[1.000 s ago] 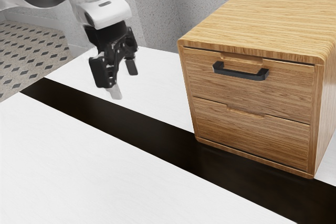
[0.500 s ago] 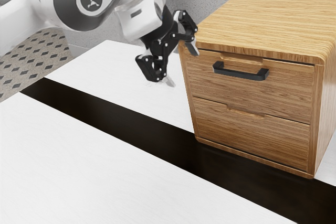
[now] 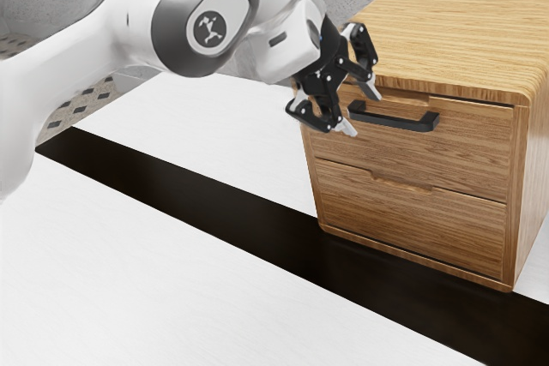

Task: Pull the drawer handle with one arm to open the drawer

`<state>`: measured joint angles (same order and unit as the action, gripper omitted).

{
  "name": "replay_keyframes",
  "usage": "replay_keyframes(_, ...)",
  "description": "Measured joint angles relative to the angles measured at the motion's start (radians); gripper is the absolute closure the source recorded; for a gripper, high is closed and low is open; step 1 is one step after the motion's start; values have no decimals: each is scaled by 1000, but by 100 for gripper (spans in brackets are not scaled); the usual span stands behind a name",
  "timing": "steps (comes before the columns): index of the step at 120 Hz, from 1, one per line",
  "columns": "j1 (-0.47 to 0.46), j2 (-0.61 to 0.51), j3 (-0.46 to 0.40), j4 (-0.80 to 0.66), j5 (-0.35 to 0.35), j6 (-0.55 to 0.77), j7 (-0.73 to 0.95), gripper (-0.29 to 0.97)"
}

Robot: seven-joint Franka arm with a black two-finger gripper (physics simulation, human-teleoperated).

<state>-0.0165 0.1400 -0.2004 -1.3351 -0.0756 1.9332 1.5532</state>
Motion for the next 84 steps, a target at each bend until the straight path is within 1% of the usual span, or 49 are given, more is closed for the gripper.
replay_keyframes(18,-18,28,1,25,4,34,1,38)
replay_keyframes(33,-20,43,12,29,5,55,1,40)
replay_keyframes(54,-50,63,16,30,4,79,0,44)
replay_keyframes(71,-56,74,32,22,3,89,-2,49)
replay_keyframes(84,-63,76,37,15,2,94,-5,56)
